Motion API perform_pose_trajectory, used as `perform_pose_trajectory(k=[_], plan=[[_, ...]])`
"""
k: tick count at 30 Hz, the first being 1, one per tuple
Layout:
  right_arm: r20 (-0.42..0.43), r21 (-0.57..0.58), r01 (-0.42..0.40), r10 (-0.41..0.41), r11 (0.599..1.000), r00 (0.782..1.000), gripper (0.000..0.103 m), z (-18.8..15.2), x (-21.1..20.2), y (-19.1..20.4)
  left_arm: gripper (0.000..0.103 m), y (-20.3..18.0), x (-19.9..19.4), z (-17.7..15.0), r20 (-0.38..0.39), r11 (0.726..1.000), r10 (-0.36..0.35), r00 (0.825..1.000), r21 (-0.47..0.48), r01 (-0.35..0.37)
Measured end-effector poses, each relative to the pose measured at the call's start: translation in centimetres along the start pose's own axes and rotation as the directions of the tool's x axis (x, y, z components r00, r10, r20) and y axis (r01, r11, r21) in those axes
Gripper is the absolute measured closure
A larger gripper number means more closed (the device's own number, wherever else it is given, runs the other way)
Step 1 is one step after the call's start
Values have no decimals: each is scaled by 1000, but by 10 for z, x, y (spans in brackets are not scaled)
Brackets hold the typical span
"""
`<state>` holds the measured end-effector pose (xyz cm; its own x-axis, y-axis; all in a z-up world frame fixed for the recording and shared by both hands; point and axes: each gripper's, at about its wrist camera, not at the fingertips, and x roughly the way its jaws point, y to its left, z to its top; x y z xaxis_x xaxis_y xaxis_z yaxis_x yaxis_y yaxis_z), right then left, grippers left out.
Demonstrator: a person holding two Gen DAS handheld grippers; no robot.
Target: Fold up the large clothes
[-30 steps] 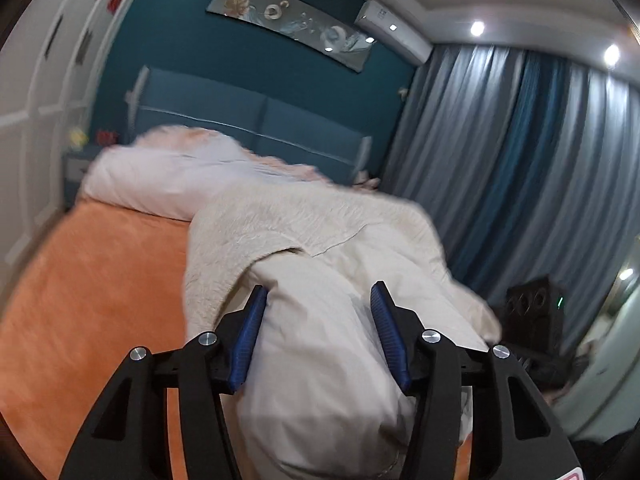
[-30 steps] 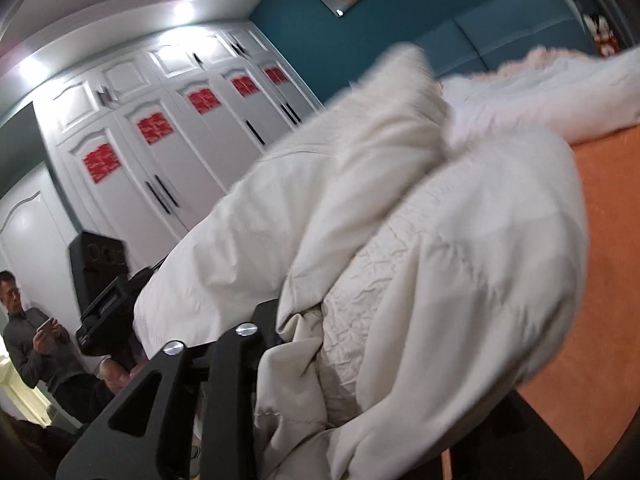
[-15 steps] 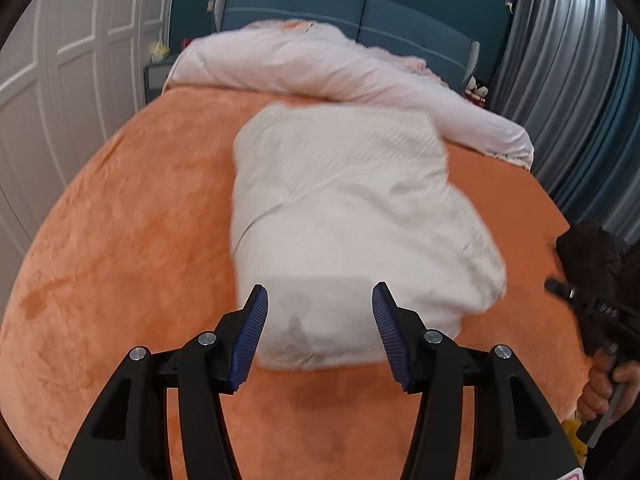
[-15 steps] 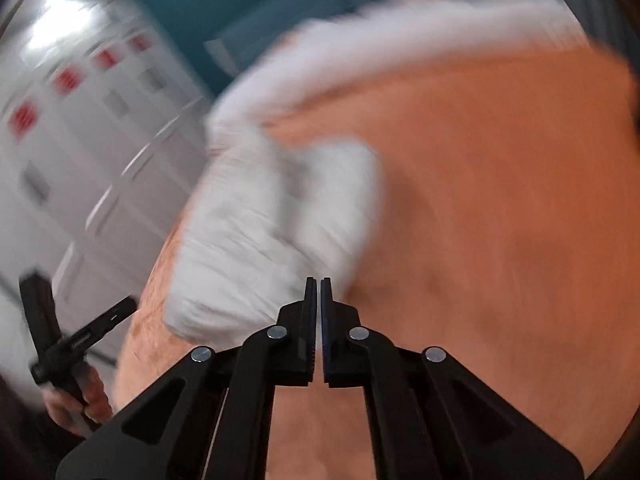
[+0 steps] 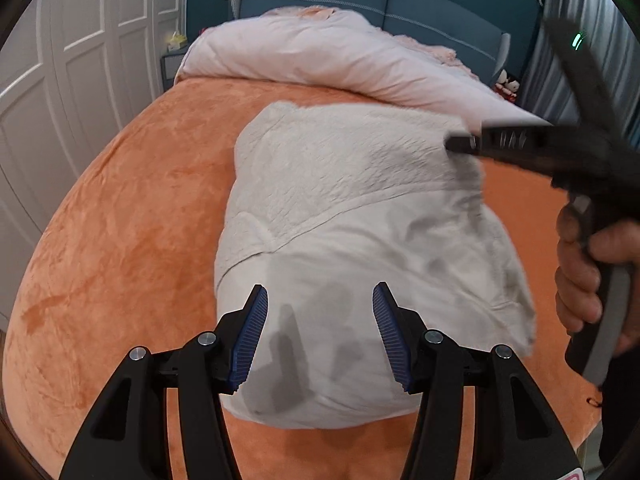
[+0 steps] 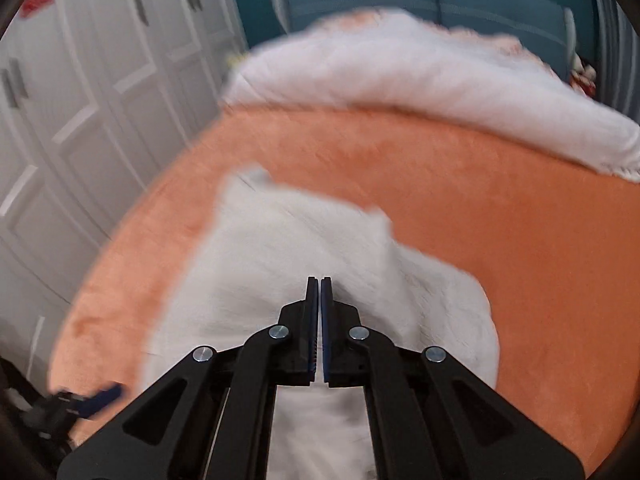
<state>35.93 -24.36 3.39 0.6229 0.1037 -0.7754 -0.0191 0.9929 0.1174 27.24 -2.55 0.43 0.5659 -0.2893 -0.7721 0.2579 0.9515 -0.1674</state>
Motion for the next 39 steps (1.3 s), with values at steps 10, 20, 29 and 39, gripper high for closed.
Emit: perform_pose_trajectory(k=[10, 20, 29, 39], plan=[[-28, 356, -173, 196, 918, 980, 103, -102, 67, -85, 27, 9, 49, -26, -68, 1000, -13, 998, 3, 13], [30, 208, -59, 53, 976, 998, 98, -58, -8, -37, 29, -14, 12, -24, -20, 989, 128, 992, 76, -127], [-81, 170, 147, -134, 974, 988, 103, -20, 38, -42, 29, -29, -26, -29, 33, 982, 155, 987, 105, -157], [-42, 119, 192, -188, 974, 981, 99, -44, -9, -29, 29, -31, -26, -33, 24, 978, 172, 985, 116, -173]])
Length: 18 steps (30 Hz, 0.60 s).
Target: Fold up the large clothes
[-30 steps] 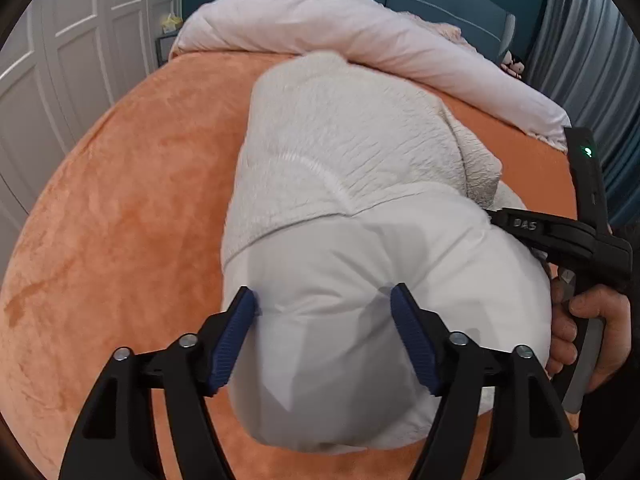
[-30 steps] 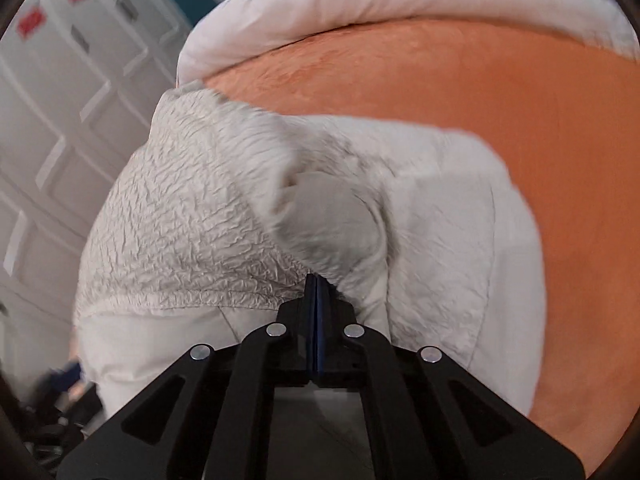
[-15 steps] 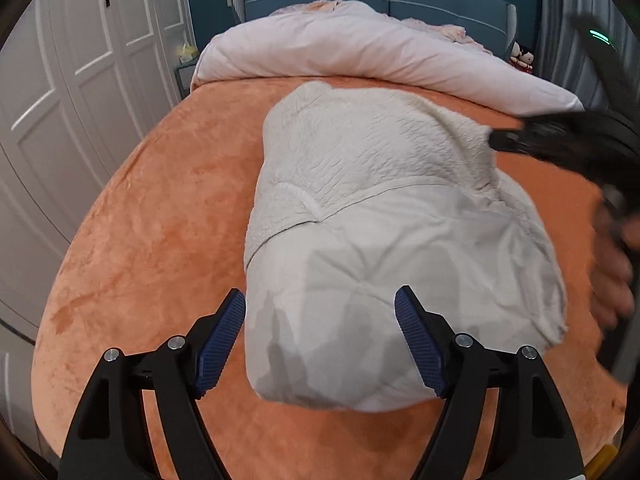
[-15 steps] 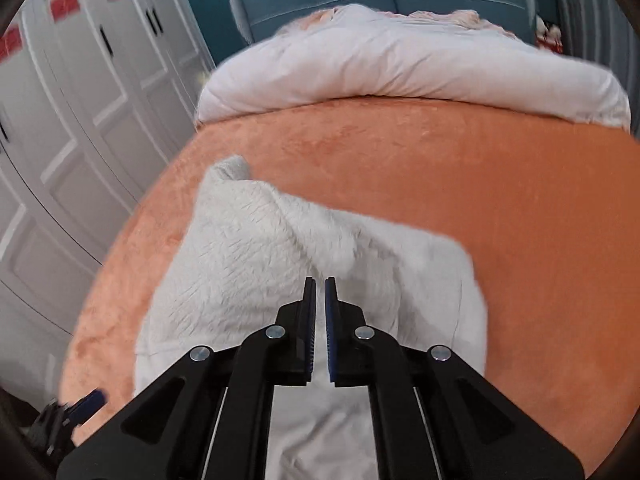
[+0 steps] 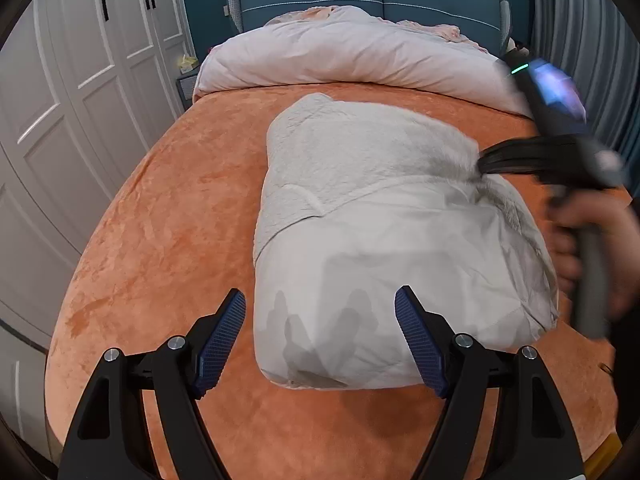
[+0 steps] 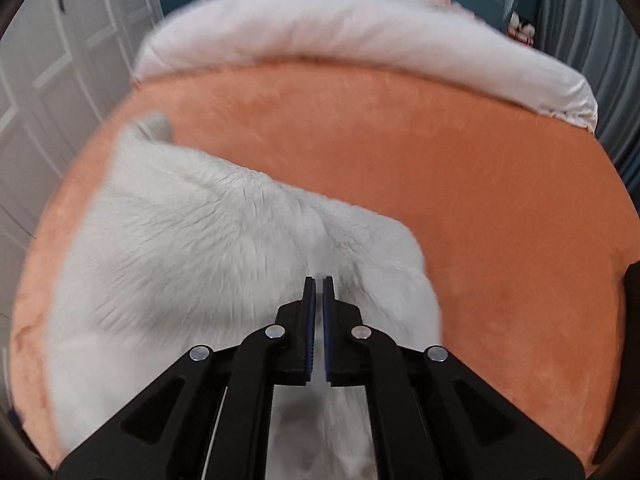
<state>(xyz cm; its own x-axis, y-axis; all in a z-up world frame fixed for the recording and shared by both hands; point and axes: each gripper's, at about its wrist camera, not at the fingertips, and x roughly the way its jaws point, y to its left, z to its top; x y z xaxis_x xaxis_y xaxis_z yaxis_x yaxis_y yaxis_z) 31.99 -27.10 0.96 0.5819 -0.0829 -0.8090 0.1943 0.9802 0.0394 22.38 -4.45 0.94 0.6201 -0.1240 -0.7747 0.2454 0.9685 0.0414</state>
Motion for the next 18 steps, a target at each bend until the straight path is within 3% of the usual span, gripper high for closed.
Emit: perform_pose_trajectory(k=[5, 11, 18], plan=[[100, 52, -100, 95, 994, 990, 56, -81, -92, -18, 29, 0, -15, -15, 4, 999, 15, 1000, -47, -15], [71, 47, -72, 68, 996, 995, 56, -191, -137, -6, 28, -13, -38, -48, 18, 998, 30, 999, -58, -29], [32, 73, -55, 53, 996, 998, 47, -232, -149, 12, 27, -26, -53, -89, 17, 999, 19, 1000, -39, -18]])
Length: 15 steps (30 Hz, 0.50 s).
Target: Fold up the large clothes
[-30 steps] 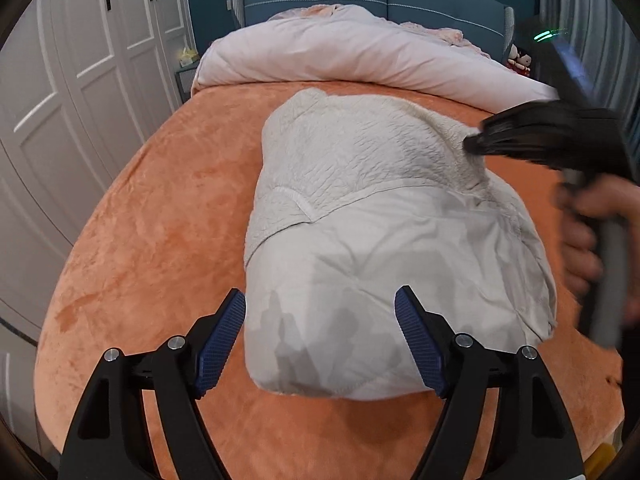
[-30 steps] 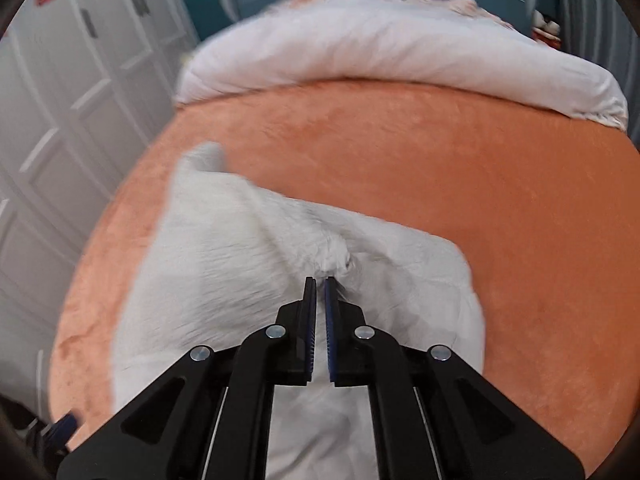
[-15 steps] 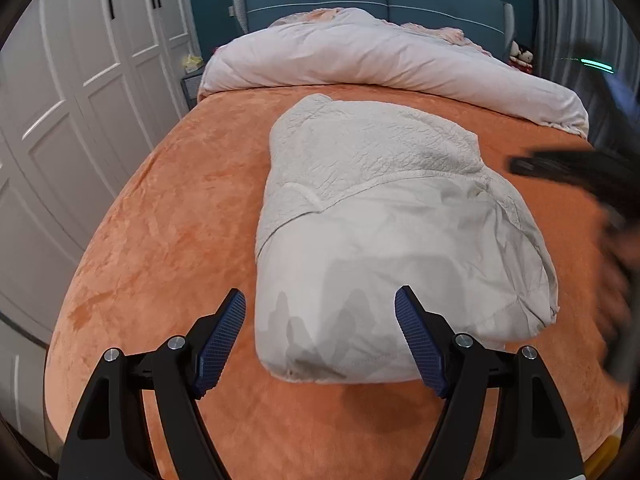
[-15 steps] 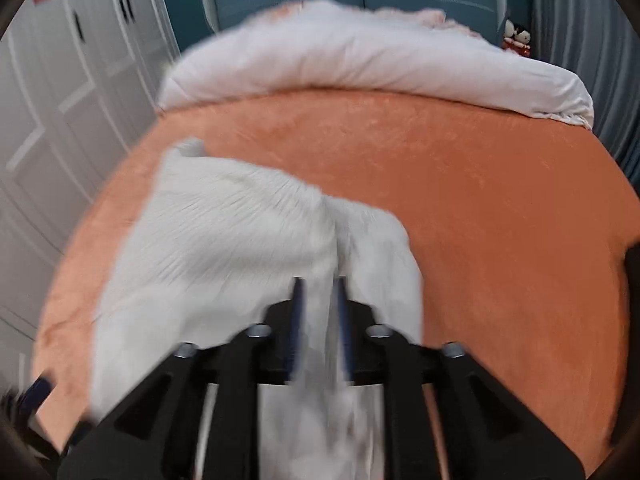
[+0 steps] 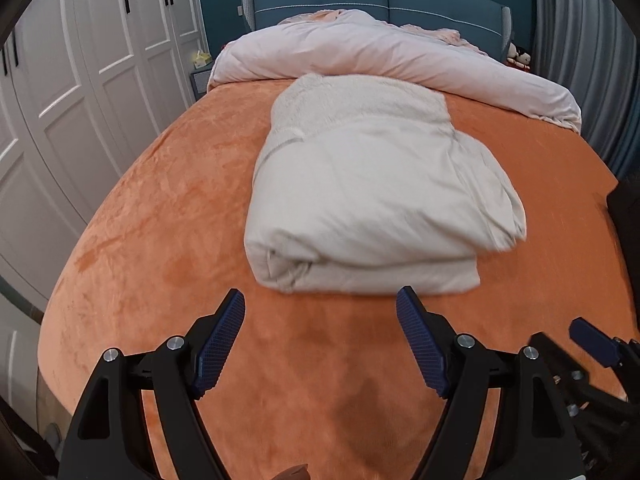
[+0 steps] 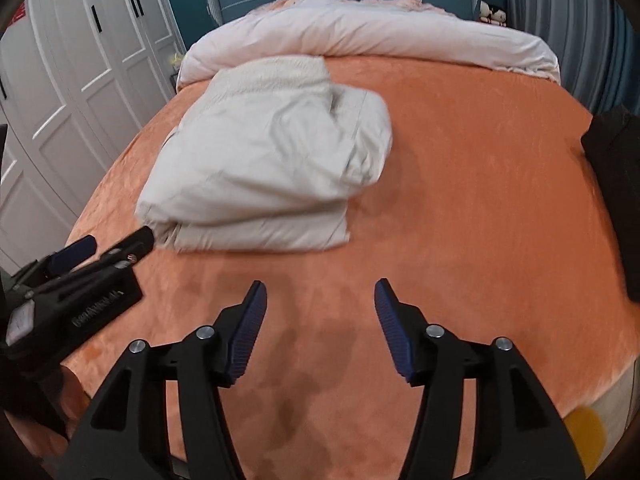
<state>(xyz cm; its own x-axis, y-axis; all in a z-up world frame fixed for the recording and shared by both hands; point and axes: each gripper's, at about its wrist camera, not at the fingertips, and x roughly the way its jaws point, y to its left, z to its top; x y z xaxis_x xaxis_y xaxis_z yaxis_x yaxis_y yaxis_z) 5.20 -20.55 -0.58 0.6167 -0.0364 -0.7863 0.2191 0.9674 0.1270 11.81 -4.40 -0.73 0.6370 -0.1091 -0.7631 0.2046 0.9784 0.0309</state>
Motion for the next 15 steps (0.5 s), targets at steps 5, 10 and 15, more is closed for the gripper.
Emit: perform_pose_trajectory(k=[5, 10, 15], plan=[[11, -41, 48, -48, 998, 999, 42, -19, -5, 14, 27, 5, -1, -14, -13, 1000, 6, 1000, -29, -6], [8, -42, 66, -65, 997, 998, 42, -26, -3, 22, 27, 9, -2, -21, -10, 998, 23, 1000, -59, -23], [11, -63, 84, -84, 994, 996, 42, -30, -3, 30, 27, 8, -3, -27, -7, 998, 23, 1000, -54, -23]])
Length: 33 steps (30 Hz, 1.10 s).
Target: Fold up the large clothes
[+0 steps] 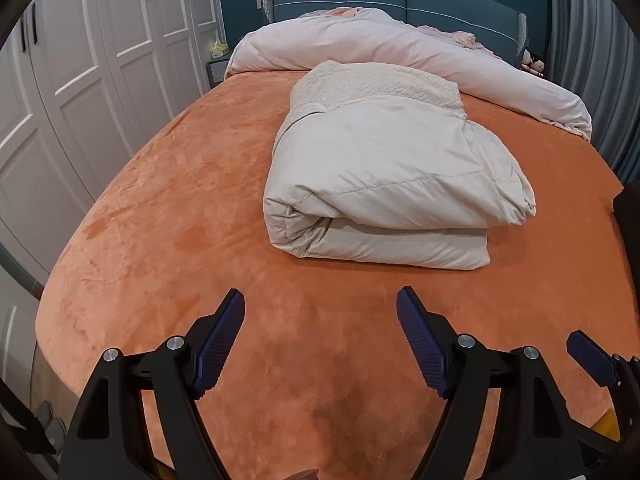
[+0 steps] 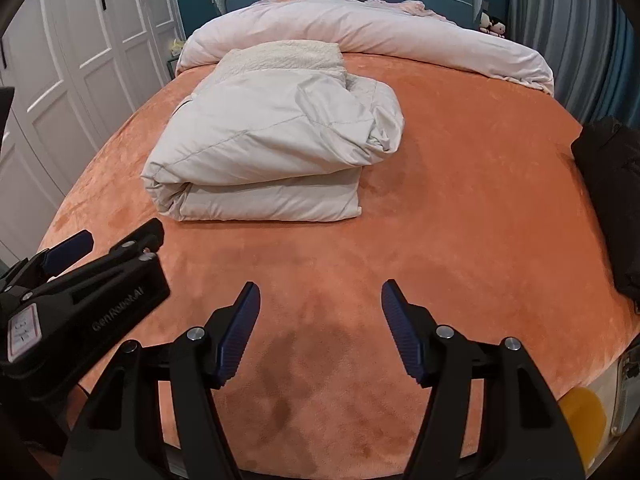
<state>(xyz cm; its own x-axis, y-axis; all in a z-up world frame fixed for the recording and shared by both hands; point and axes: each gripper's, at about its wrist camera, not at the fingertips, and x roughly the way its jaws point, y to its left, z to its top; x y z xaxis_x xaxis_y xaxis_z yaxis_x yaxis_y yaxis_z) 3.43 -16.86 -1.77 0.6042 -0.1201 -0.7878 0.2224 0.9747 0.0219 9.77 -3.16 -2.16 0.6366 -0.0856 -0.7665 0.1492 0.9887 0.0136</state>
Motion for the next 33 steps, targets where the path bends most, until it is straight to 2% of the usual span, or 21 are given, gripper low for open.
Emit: perform_pose_trajectory(k=[33], plan=[[5, 10, 18, -18, 1000, 1000, 42, -3, -3, 2, 27, -5, 0, -2, -5, 1000, 2, 1000, 5, -2]])
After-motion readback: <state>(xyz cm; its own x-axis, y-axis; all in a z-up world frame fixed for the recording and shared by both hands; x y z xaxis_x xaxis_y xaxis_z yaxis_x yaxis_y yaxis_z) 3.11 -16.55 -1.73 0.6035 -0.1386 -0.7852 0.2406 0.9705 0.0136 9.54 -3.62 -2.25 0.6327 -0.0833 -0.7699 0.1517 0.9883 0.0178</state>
